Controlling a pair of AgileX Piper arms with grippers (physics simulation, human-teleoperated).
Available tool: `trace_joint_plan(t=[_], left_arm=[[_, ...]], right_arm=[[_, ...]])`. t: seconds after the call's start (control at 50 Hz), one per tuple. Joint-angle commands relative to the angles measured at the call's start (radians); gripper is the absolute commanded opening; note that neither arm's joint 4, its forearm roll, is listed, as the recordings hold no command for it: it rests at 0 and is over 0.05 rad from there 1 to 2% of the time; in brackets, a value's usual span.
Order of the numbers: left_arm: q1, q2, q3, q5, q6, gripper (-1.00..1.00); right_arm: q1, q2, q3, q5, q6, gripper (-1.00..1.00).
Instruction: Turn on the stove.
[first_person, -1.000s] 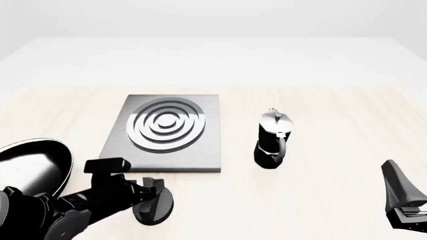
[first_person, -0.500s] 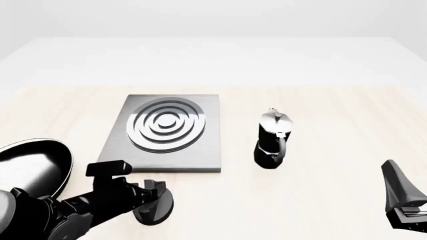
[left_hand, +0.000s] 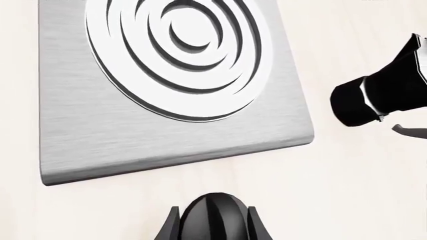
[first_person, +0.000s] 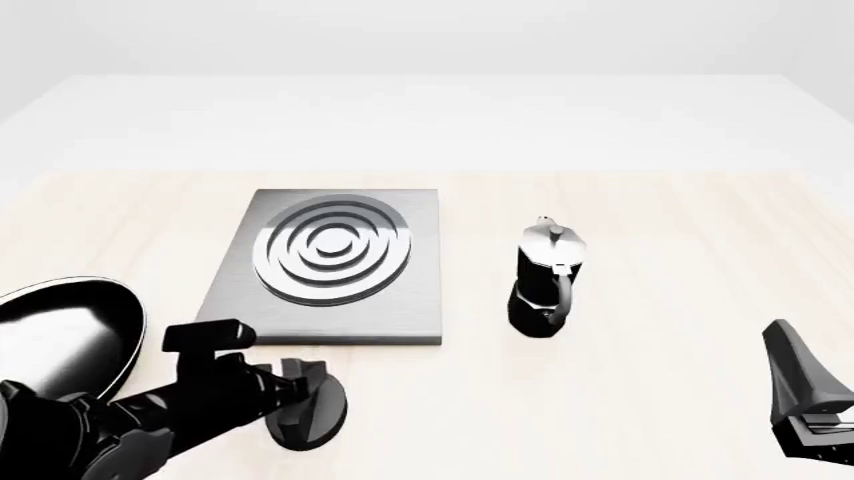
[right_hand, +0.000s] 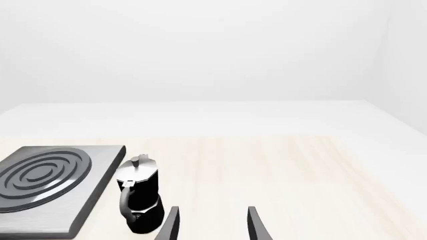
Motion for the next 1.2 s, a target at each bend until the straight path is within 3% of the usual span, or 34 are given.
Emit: trace_joint_plan(t=[0.02, 0.94, 1.2], left_arm=[[0.067, -0.026, 0.026, 0.038, 0.063, 1.0], [0.157, -0.13, 0.077, 0.081, 0.083, 1.0], [0.183, -0.349, 0.026, 0.294, 0.122, 1.0]], right_arm=[[0.0, 0.0, 0.0, 0.0, 0.0, 1.0], [0.0, 0.0, 0.0, 0.0, 0.0, 1.0], [0.0, 0.0, 0.0, 0.0, 0.0, 1.0]])
